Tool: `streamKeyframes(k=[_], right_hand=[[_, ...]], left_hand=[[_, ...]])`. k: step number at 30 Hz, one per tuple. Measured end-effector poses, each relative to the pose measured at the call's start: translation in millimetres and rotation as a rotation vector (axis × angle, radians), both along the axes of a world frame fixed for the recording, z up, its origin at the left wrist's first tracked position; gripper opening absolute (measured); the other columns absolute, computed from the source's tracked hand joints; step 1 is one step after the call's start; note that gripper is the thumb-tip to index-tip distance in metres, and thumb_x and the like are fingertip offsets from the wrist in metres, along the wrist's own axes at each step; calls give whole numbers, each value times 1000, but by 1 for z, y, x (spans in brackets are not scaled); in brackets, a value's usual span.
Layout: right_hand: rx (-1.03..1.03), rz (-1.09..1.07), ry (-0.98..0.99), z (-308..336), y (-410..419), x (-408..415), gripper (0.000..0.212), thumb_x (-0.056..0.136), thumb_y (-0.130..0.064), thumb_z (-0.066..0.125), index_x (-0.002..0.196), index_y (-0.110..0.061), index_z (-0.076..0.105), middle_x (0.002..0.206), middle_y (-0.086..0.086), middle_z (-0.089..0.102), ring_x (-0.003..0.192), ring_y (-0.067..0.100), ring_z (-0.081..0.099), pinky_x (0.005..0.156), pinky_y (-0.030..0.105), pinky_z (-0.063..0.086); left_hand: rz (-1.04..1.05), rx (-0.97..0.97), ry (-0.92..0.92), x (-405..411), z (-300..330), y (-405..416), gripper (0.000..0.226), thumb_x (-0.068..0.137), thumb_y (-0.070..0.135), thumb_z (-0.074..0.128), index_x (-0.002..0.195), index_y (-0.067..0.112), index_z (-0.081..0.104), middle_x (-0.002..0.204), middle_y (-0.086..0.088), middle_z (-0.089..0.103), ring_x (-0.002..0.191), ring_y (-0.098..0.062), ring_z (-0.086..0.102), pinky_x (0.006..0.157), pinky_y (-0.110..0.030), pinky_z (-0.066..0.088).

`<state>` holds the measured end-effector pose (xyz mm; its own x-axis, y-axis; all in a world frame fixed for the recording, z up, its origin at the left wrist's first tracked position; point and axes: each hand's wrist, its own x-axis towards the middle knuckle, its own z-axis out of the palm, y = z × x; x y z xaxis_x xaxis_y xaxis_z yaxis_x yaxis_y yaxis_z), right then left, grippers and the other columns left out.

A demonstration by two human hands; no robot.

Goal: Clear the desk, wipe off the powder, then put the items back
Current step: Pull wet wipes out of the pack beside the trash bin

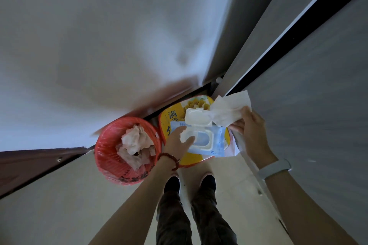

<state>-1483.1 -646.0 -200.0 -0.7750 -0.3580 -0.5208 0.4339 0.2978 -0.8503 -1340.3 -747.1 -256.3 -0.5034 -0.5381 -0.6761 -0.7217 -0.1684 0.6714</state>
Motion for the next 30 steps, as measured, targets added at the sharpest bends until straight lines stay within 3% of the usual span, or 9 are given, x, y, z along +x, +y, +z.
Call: streamKeyframes(k=[3, 7, 10, 13, 17, 21, 23, 25, 30], right_hand=[[-39, 142, -13, 47, 5, 6, 29, 97, -15, 42, 73, -16, 58, 52, -13, 65, 53, -2, 60, 62, 19, 50], [-145, 342, -172, 110, 0, 28, 19, 93, -16, 48, 81, -14, 63, 69, -4, 72, 69, 10, 66, 68, 25, 53], [-141, 462, -31, 152, -8, 51, 20, 92, -15, 51, 75, -11, 62, 77, 11, 61, 74, 19, 56, 69, 35, 47], [-96, 583, 285, 193, -19, 83, 22, 92, -14, 51, 72, -9, 58, 62, 5, 51, 59, 9, 47, 62, 25, 42], [-195, 628, 357, 239, -28, 158, 10, 91, -11, 53, 99, -14, 59, 94, 10, 62, 89, 23, 58, 84, 39, 48], [-393, 888, 102, 287, -28, 277, 13, 90, -9, 54, 96, -20, 53, 84, 6, 62, 71, 8, 62, 66, 18, 51], [-448, 1133, -102, 305, -16, 350, 10, 92, -13, 47, 93, -9, 56, 84, 10, 64, 72, 8, 65, 67, 21, 53], [-472, 1302, -144, 323, 4, 419, 25, 89, -25, 52, 95, -2, 60, 92, 13, 67, 85, 17, 67, 76, 33, 55], [-416, 1606, -375, 330, 79, 575, 28, 94, -21, 47, 90, 0, 64, 90, 14, 72, 93, 28, 67, 77, 34, 53]], left_hand=[[195, 68, 202, 1, 70, 0, 31, 92, 12, 48, 124, 10, 48, 119, 1, 47, 112, -11, 43, 87, -9, 39], [188, 129, 401, 23, 154, 6, 40, 88, 26, 56, 126, 14, 48, 125, 1, 50, 114, -11, 46, 102, -29, 37], [203, 100, 427, 53, 202, 9, 23, 71, 39, 65, 85, 21, 65, 81, 3, 65, 74, -9, 57, 70, -23, 47], [332, -105, 403, 92, 244, 13, 23, 81, 21, 66, 60, 17, 57, 46, 15, 50, 46, 3, 41, 48, -12, 34], [583, -476, 332, 167, 309, 28, 31, 82, 20, 64, 59, 0, 54, 57, -1, 41, 50, -5, 34, 47, -16, 28], [826, -766, 260, 266, 357, 67, 26, 81, 15, 65, 57, 24, 58, 62, 9, 57, 59, 2, 51, 57, -9, 39], [834, -836, 243, 326, 369, 98, 8, 81, 20, 66, 75, 23, 69, 77, 11, 65, 74, 5, 58, 65, -7, 45], [845, -921, 204, 390, 376, 137, 22, 78, 35, 61, 90, 19, 72, 88, 14, 66, 85, 2, 60, 72, -11, 48], [1090, -1035, 36, 544, 378, 249, 24, 75, 44, 52, 82, 28, 70, 80, 23, 67, 85, 0, 59, 74, -17, 49]])
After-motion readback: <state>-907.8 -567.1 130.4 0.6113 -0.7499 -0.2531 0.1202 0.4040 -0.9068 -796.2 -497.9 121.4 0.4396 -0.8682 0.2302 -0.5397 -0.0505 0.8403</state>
